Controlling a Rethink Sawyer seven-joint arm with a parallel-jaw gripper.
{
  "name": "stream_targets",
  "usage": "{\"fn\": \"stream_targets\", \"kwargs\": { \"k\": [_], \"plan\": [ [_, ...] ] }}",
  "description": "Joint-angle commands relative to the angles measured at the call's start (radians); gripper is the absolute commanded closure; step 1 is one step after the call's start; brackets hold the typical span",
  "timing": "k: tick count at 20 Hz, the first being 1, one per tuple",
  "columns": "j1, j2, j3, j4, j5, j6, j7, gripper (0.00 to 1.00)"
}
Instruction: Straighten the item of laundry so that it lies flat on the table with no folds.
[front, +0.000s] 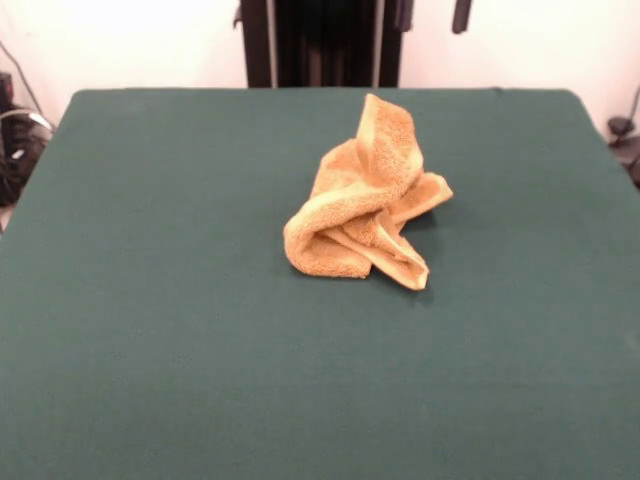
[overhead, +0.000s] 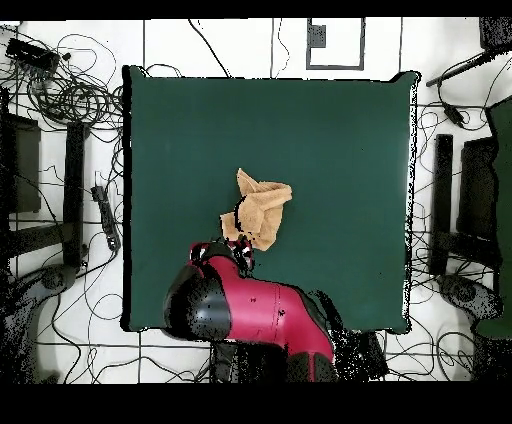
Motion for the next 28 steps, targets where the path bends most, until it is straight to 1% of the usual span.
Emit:
{"fn": "stream_targets", "kwargs": {
  "k": [1,3,5,9,14,16,21,28],
  "plan": [
    [-0.006,0.073,0.06,-0.001,0.037,0.113,0.161,0.0],
    [-0.011,0.08,0.068,0.022,0.029,0.093,0.155,0.0],
    [-0.016,0.087,0.073,0.056,0.032,0.046,0.171,0.0],
    [-0.027,0.09,0.088,0.077,0.027,0.026,0.165,0.0],
    [-0.042,0.119,0.103,0.105,0.029,-0.028,0.184,0.0],
    [-0.044,0.115,0.103,0.104,0.029,-0.023,0.181,0.0],
    [-0.029,0.117,0.088,0.068,0.029,0.01,0.178,0.0],
    [0.025,0.145,0.053,-0.031,0.046,0.087,0.196,0.0]
  ]
}}
